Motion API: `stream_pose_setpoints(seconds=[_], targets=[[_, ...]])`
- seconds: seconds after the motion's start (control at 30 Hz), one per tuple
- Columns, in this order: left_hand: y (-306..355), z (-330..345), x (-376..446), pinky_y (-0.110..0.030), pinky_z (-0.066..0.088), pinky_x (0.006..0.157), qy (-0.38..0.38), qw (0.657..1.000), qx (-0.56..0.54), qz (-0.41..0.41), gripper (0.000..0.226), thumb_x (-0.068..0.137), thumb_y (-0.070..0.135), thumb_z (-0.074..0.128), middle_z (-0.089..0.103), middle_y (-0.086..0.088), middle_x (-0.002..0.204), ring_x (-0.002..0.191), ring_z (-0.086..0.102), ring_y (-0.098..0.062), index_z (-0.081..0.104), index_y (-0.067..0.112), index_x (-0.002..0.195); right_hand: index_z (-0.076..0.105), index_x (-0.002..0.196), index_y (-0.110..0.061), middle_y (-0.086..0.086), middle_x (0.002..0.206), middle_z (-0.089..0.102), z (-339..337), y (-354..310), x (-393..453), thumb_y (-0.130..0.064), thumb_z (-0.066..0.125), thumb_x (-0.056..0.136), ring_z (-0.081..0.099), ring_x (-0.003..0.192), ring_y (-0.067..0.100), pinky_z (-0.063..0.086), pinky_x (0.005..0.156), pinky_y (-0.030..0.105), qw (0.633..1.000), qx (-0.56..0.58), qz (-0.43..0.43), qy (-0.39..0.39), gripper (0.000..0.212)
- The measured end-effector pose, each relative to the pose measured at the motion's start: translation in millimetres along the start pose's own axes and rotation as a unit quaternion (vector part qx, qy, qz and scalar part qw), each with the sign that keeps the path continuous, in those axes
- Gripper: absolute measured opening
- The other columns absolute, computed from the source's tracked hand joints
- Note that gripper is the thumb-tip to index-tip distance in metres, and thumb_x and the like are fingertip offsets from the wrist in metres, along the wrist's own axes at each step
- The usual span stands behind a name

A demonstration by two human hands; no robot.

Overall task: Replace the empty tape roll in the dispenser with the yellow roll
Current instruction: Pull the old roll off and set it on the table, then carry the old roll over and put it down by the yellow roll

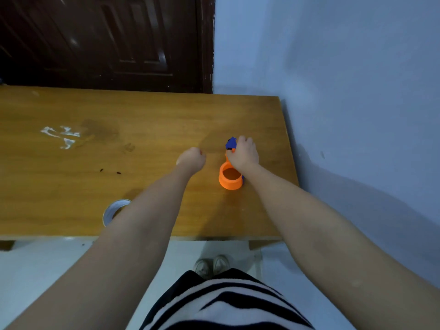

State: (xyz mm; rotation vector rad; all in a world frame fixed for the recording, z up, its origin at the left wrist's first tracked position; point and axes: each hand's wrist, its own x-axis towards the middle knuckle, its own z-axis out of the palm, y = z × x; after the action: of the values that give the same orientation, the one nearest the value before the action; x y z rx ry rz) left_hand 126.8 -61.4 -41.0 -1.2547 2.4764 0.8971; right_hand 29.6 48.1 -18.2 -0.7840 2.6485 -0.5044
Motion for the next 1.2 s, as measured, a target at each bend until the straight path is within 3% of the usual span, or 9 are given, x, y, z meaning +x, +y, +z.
stream_pose_setpoints(seconds=[0.17,0.3,0.4,0.53,0.67,0.93,1.03,1.1,1.2], targets=[[-31.6,-29.5,-10.4,-0.038,0.05,0.077,0.048,0.998,0.01,-0.028,0.035,0.101,0.02,0.034,0.064,-0.018,0.11,0.086,0.06,-0.032,0.058,0.002,0.117,0.045,0.129,-0.001,0.02,0.133,0.046,20.3,-42.9,-6.9,-0.028,0.055,0.092,0.043,0.128,0.037,0.039,0.101,0.043,0.996,-0.034,-0.071,-0.035,0.047],[-63.8,-48.5,-23.3,-0.038,0.046,0.077,0.083,0.995,0.013,-0.061,0.033,0.101,0.019,0.034,0.062,-0.017,0.112,0.099,0.059,-0.035,0.057,0.002,0.118,0.044,0.13,0.0,0.021,0.134,0.045,37.6,-74.5,-16.9,-0.027,0.053,0.094,0.044,0.127,0.038,0.04,0.101,0.043,0.988,-0.053,-0.116,-0.083,0.046],[-102.2,-58.6,-40.2,-0.035,0.042,0.072,0.113,0.988,0.017,-0.105,0.026,0.1,0.016,0.036,0.06,-0.012,0.094,0.083,0.058,-0.03,0.057,0.005,0.107,0.044,0.13,-0.001,0.02,0.135,0.046,54.2,-99.7,-28.8,-0.028,0.052,0.095,0.044,0.128,0.037,0.04,0.101,0.042,0.98,-0.065,-0.152,-0.114,0.045],[-149.9,-68.5,-65.5,-0.037,0.044,0.075,0.14,0.975,-0.009,-0.173,0.028,0.096,0.014,0.04,0.062,-0.019,0.112,0.094,0.057,-0.035,0.059,0.0,0.112,0.042,0.132,0.0,0.021,0.139,0.043,74.5,-125.4,-45.2,-0.028,0.049,0.096,0.043,0.129,0.037,0.039,0.103,0.041,0.964,-0.084,-0.189,-0.165,0.046],[-187.9,-63.8,-95.2,-0.036,0.046,0.08,0.137,0.962,-0.033,-0.234,0.03,0.096,0.015,0.04,0.06,-0.018,0.116,0.106,0.057,-0.035,0.056,0.002,0.117,0.038,0.135,-0.001,0.02,0.142,0.04,95.7,-143.9,-63.7,-0.03,0.047,0.098,0.043,0.13,0.038,0.04,0.102,0.042,0.945,-0.098,-0.218,-0.224,0.049],[-223.9,-36.4,-128.8,-0.033,0.042,0.072,0.09,0.948,-0.102,-0.286,0.027,0.095,0.027,0.045,0.054,-0.011,0.096,0.088,0.055,-0.03,0.053,0.005,0.109,0.038,0.134,-0.001,0.02,0.138,0.041,135.3,-161.7,-92.7,-0.032,0.042,0.099,0.047,0.124,0.037,0.041,0.093,0.04,0.906,-0.137,-0.255,-0.311,0.047],[-225.8,-30.8,-130.9,-0.033,0.043,0.072,0.07,0.949,-0.122,-0.28,0.022,0.097,0.031,0.043,0.054,-0.011,0.093,0.081,0.053,-0.029,0.047,0.009,0.098,0.039,0.133,-0.002,0.018,0.127,0.048,147.5,-161.1,-96.1,-0.031,0.042,0.099,0.053,0.106,0.033,0.036,0.075,0.037,0.899,-0.142,-0.25,-0.329,0.045],[-226.3,-26.8,-129.5,-0.034,0.045,0.072,0.066,0.949,-0.137,-0.276,0.025,0.097,0.032,0.043,0.055,-0.01,0.084,0.079,0.053,-0.029,0.047,0.008,0.095,0.042,0.129,-0.003,0.014,0.107,0.048,151.1,-158.4,-96.3,-0.03,0.042,0.098,0.045,0.09,0.028,0.034,0.072,0.035,0.901,-0.133,-0.245,-0.334,0.041],[-224.0,-19.4,-126.8,-0.035,0.047,0.072,0.062,0.951,-0.136,-0.271,0.025,0.097,0.028,0.042,0.055,-0.01,0.081,0.078,0.054,-0.028,0.049,0.005,0.093,0.044,0.122,-0.004,0.009,0.099,0.044,152.8,-156.1,-95.9,-0.03,0.041,0.098,0.044,0.086,0.025,0.036,0.07,0.035,0.9,-0.137,-0.24,-0.337,0.035]])
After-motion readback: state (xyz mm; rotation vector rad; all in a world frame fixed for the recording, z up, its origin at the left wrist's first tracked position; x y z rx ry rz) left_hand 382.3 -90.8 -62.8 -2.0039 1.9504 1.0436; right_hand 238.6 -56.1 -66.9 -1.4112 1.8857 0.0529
